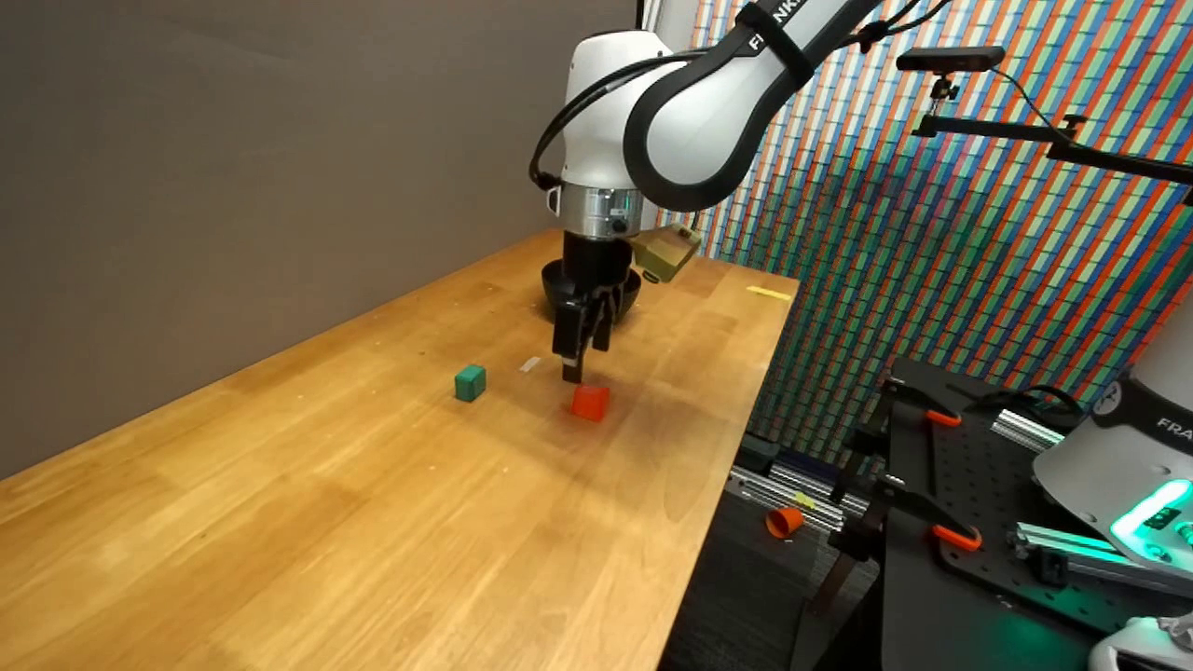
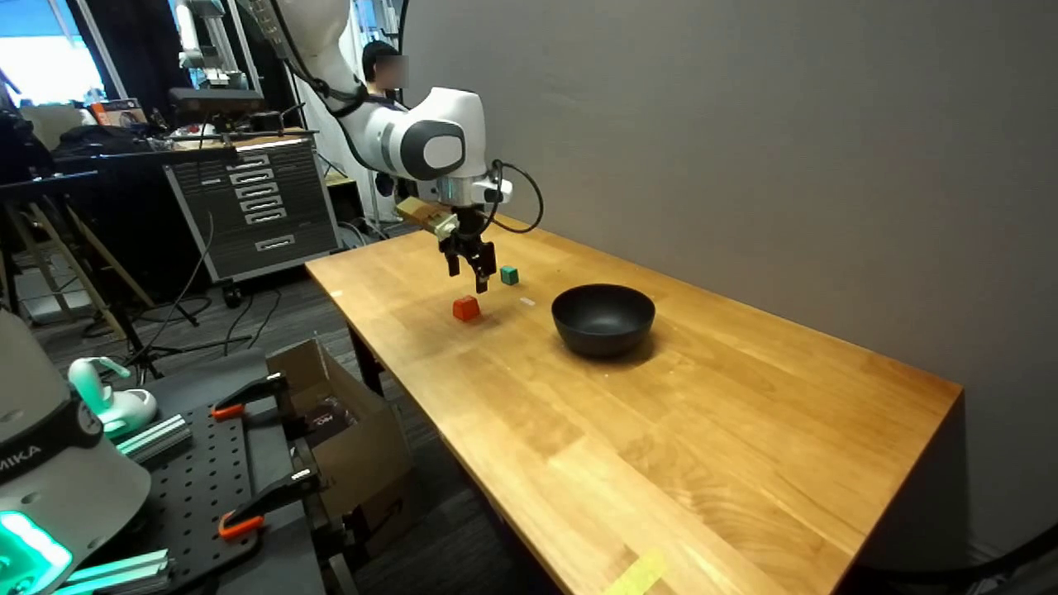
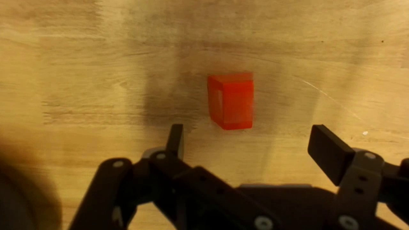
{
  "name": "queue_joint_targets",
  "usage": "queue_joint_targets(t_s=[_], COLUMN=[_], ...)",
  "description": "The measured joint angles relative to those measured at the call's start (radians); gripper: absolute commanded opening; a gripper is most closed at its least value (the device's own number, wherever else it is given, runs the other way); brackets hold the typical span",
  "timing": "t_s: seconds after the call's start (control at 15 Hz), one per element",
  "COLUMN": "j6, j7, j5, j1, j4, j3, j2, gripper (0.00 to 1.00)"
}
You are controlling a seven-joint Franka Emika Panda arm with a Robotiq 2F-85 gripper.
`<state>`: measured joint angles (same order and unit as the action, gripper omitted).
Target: Put the orange and green block inside the black bowl
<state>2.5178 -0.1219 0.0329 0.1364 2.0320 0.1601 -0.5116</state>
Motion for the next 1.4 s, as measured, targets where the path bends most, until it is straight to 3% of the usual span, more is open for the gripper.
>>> queue_joint_targets(t_s=[0.33,0.4,0.93,1.13,1.4], j6=[-0.003,-0.003,0.0,-0.001,-0.039], j7=[-0.01,-0.015,-0.134,-0.187,-0.311], j5=[0.004,0.007,0.157,0.209,0.344], j1=[0.052,0.063,0.174,0.204,0.251], j4=[-0.006,-0.006,-0.025,-0.045,-0.076], j3=[-0.042,-0.05,-0.159,-0.197,-0.3], j2=[-0.04,-0.047,-0.093,-0.09,-0.019], gripper=[1.0,0.79,0.2,0.19,0.19])
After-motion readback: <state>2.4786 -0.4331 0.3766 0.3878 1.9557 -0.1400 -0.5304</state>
